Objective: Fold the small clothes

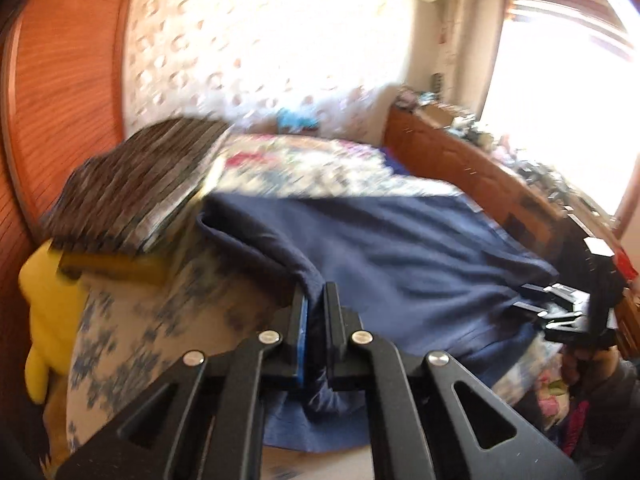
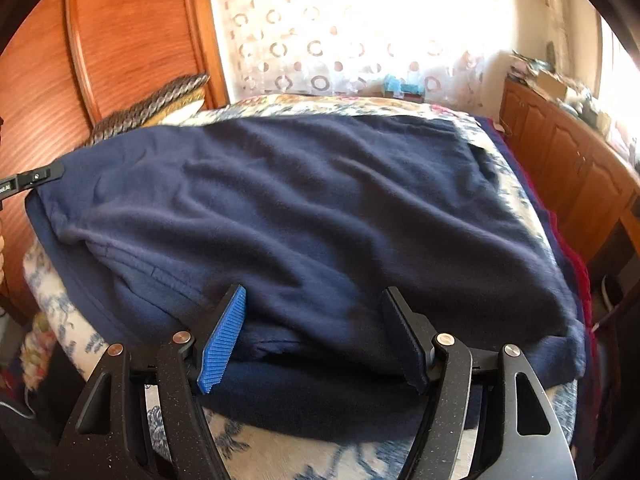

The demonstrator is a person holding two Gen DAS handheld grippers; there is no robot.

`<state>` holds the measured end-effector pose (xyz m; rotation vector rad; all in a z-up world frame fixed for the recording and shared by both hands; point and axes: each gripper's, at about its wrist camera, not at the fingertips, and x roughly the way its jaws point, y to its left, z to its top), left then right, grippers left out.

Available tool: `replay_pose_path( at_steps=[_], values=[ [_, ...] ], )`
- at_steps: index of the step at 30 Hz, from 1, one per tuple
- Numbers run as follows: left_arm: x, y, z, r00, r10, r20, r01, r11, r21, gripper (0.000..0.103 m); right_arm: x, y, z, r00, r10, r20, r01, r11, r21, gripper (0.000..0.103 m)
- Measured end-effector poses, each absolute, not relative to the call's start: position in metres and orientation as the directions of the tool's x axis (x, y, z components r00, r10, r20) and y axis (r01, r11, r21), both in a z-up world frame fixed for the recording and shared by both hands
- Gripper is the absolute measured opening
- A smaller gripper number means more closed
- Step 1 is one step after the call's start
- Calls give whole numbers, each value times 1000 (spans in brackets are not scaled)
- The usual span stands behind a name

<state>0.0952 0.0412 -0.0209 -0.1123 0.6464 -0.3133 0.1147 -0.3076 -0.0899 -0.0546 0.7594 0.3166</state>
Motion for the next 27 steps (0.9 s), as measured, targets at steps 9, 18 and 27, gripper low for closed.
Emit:
replay_pose_path(
  at_steps=[9, 18, 27],
  values=[
    [126, -66, 41, 711, -483, -511, 466, 868, -171, 2, 98, -358, -66, 733, 229, -641, -222, 971, 94, 71],
    [152, -177, 80, 629, -582, -516, 616, 778, -126, 3, 79, -399, -53, 762, 205, -614, -163, 979, 124, 70],
    [148, -188, 59, 613, -531, -584, 625, 779, -52, 43, 75, -413, -52, 765, 193, -615, -138, 981, 136, 70]
  ],
)
